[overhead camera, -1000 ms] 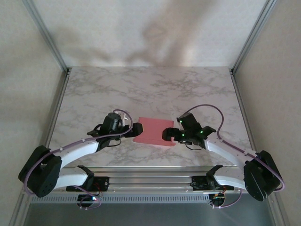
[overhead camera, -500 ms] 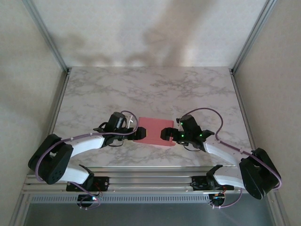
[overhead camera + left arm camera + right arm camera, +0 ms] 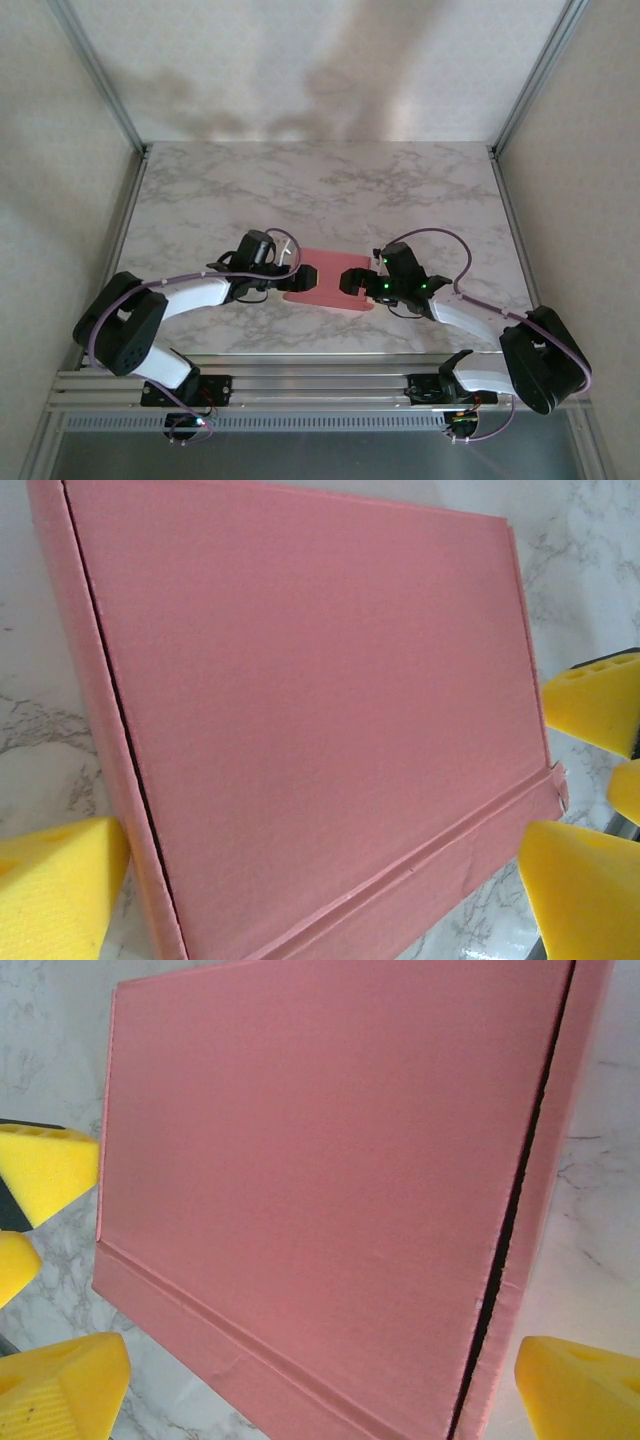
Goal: Fold the paper box
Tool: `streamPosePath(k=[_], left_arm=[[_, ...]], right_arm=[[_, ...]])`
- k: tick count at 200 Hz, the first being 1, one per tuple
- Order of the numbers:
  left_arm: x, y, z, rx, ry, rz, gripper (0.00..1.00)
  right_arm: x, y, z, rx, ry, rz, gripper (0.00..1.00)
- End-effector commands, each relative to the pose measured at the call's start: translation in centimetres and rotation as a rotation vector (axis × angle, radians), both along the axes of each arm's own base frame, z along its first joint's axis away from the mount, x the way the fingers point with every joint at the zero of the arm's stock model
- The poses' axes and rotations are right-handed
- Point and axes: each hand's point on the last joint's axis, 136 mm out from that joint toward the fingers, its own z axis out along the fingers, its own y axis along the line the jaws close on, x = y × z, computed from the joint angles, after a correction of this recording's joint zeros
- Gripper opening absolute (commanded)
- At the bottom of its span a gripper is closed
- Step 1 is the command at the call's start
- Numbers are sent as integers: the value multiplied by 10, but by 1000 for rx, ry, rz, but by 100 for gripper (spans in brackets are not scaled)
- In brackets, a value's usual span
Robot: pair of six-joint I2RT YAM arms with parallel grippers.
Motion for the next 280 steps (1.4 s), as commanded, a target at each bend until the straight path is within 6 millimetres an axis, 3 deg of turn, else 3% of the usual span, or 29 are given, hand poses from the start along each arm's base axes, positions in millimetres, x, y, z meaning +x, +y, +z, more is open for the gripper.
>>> streamPosePath(k=[1,53,104,125,172,222,280], left_arm=[[9,-6,7,-14,-30,-23,99],[12,-6,0,7,4,-20,99],[4,-12,11,-34,34,-50,94],[3,-14,21,-49,43,-54,89],[10,-19,64,-146,10,-50,86],[14,-17,88,-176,-13,-30,86],[14,-16,97,-190,-8,-10,86]], right_arm=[[1,-1,-3,10,3,0,99],[1,-2,-5,10,3,-3,99],[3,2,-1,35,-12,8,99],[3,1,10,38,-36,11,99],[2,-5,47,59,-91,25,99],[6,-17,86,91,-125,-1,99],[13,-21,90,89,-88,-23,99]])
